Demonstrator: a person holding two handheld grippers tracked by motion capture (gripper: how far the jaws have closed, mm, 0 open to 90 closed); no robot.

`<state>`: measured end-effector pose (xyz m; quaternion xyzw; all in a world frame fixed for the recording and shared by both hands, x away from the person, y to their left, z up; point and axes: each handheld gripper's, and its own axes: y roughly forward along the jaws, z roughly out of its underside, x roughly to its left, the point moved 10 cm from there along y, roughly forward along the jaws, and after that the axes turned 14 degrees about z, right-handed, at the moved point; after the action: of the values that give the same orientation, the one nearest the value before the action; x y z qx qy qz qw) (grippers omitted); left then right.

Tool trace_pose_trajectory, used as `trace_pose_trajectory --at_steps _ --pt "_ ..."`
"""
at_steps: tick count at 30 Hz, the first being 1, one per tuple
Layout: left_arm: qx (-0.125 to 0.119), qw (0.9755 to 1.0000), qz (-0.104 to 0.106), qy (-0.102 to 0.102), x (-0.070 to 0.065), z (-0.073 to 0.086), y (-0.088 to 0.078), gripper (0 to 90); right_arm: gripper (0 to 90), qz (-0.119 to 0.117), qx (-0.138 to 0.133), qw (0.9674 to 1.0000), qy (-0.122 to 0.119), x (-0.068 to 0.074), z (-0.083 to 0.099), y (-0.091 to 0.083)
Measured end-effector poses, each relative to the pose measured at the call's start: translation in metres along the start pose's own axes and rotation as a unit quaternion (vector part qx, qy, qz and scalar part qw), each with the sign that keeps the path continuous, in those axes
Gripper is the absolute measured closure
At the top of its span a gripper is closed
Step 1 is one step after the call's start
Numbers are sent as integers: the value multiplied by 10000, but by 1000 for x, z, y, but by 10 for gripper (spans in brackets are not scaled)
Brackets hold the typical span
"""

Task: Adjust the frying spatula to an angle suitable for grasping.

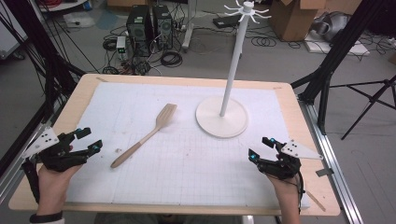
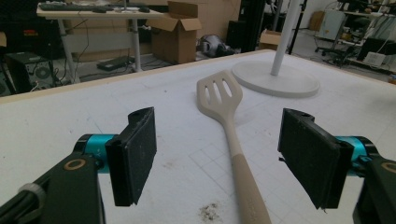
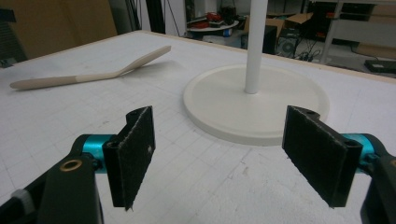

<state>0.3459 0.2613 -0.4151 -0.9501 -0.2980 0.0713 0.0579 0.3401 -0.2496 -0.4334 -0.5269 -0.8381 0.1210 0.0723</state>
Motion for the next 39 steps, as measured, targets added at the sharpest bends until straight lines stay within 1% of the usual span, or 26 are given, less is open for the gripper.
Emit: trace_pose_trajectory --at_steps 3,7,8,9,10,11,12,13,14,15,16,18,19,20,21,25,26,27,28,31,32,33,34,37,38,39 --pt "47 10000 36 14 -2 0 4 283 241 -9 -29 10000 -1 1 -1 -1" --pt "134 9999 83 40 -5 -3 16 276 241 12 -10 10000 8 0 0 -2" --pt "163 9998 124 50 -6 -5 22 276 241 13 -12 10000 5 0 0 -2" --pt "163 9998 124 50 -6 -5 22 276 241 13 -12 10000 5 0 0 -2" --pt "232 9996 136 30 -6 -6 29 275 241 13 -5 10000 16 -1 0 -2" --pt "232 9996 136 30 -6 -6 29 275 241 13 -5 10000 16 -1 0 -2" --pt "291 9995 158 1 -6 -7 37 276 241 13 2 10000 22 -1 0 -2" --pt "291 9995 158 1 -6 -7 37 276 241 13 2 10000 22 -1 0 -2" --pt "389 9991 179 -42 -6 -6 44 276 241 2 -7 10000 21 0 0 -2" --pt "389 9991 179 -42 -6 -6 44 278 241 10 -2 10000 21 0 0 -2" --pt "514 9984 229 -64 -6 -6 52 281 241 5 -16 10000 12 0 0 -2" --pt "569 9981 230 -68 -6 -5 57 286 241 3 -15 10000 7 0 0 -1" --pt "733 9970 239 -117 -5 -4 65 288 241 -5 -21 10000 -2 0 0 -1" --pt "733 9970 239 -117 -5 -4 65 289 241 -5 -21 10000 -2 0 0 -1" --pt "811 9963 250 -152 -5 -3 70 289 240 -3 -12 10000 2 0 0 -1" --pt "1135 9930 237 -221 -4 2 86 299 241 2 -20 10000 6 0 0 -1" --pt "1263 9915 192 -253 -3 4 93 300 240 3 -16 10000 14 0 0 -2" --pt "1263 9915 192 -253 -3 4 93 300 240 3 -16 10000 14 0 0 -2" --pt "1393 9898 167 -253 -2 7 99 300 241 -4 -23 10000 9 0 0 -2" --pt "1459 9888 150 -267 -1 8 104 301 241 -8 -32 10000 -1 0 0 -2" --pt "1516 9879 166 -269 -1 10 108 305 241 -15 -35 10000 2 0 0 -2" --pt "1644 9860 131 -247 -1 12 114 307 241 -21 -35 10000 3 0 0 -2" --pt "1644 9860 131 -247 -1 12 114 307 241 -21 -35 10000 3 0 0 -2" --pt "1792 9834 119 -261 0 17 122 321 241 -28 -30 10000 10 0 0 -1" --pt "1934 9807 103 -283 2 22 128 323 241 -29 -33 10000 15 1 -1 -2" --pt "1958 9801 94 -310 2 23 132 325 241 -30 -33 10000 19 0 -1 -2"
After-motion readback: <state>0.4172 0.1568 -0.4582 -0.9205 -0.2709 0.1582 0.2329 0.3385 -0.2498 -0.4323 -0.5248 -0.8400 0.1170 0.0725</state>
